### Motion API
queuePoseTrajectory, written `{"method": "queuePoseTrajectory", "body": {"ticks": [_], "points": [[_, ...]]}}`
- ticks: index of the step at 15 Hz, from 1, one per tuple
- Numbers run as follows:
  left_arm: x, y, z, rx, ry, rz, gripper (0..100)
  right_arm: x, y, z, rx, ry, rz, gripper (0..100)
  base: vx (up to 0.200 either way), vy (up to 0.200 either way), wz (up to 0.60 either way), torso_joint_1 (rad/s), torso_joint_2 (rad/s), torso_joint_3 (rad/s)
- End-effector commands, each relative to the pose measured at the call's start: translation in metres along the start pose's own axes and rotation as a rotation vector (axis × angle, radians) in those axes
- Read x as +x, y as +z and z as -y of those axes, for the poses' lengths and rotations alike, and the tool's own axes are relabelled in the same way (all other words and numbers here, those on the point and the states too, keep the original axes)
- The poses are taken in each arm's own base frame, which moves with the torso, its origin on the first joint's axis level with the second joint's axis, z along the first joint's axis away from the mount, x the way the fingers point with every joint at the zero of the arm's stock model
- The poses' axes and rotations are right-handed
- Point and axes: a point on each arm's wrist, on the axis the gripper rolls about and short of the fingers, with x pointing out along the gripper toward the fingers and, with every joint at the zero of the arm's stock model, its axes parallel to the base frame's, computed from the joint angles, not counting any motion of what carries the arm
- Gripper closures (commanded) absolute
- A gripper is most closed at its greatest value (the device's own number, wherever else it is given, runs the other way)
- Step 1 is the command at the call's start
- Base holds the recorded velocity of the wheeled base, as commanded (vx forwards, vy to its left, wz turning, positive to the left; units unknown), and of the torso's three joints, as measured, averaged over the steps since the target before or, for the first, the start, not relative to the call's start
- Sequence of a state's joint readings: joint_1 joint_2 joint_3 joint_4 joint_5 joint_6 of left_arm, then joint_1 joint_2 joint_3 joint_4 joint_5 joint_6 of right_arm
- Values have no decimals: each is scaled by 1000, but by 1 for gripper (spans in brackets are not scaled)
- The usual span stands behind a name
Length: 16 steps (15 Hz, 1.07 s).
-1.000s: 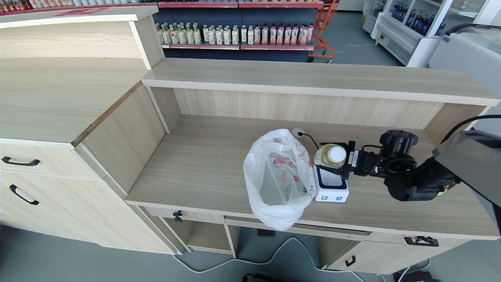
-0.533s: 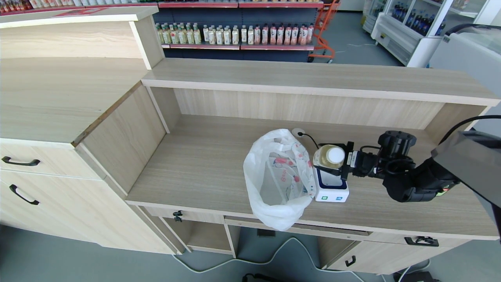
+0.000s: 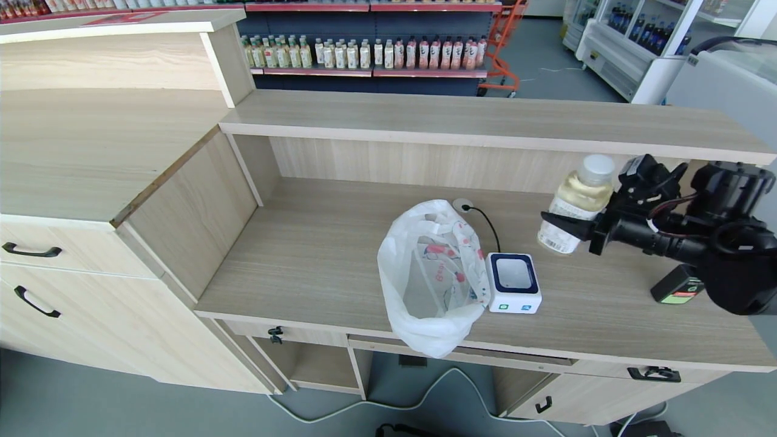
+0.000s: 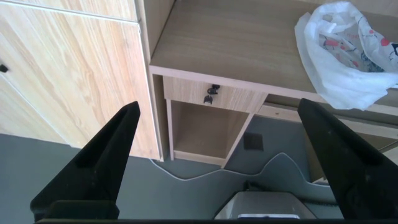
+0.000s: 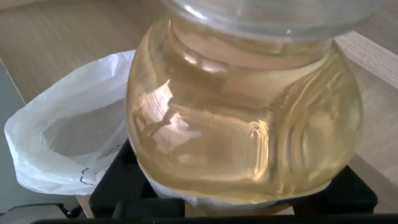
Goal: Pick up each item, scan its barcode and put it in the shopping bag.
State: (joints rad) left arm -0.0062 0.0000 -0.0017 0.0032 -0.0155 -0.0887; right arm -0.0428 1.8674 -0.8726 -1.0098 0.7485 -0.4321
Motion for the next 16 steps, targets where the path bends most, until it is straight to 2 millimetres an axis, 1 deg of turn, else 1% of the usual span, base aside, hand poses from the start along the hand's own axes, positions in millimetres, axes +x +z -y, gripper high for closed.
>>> {"method": "queuePoseTrajectory", "body": {"ticks": [1,2,3,5,8,11,14,15,16], "points": [[0,0,0,0,0,0,0,-83,62,-20,251,-351,-54,100,0,0,0,0,0,0],[0,0,0,0,0,0,0,-88,57,-22,244,-365,-78,100,0,0,0,0,0,0],[0,0,0,0,0,0,0,-97,41,-29,237,-381,-135,100,0,0,0,0,0,0],[0,0,0,0,0,0,0,-103,31,-32,247,-402,-153,100,0,0,0,0,0,0],[0,0,0,0,0,0,0,-102,31,-32,239,-399,-130,100,0,0,0,0,0,0],[0,0,0,0,0,0,0,-101,35,-30,370,-410,-69,100,0,0,0,0,0,0],[0,0,0,0,0,0,0,-99,31,-29,393,-423,-61,100,0,0,0,0,0,0],[0,0,0,0,0,-2,0,-97,30,-29,424,-417,-59,100,0,0,0,0,0,0],[0,0,0,0,0,0,0,-94,32,-30,440,-408,-43,100,0,0,0,0,0,0]]}}
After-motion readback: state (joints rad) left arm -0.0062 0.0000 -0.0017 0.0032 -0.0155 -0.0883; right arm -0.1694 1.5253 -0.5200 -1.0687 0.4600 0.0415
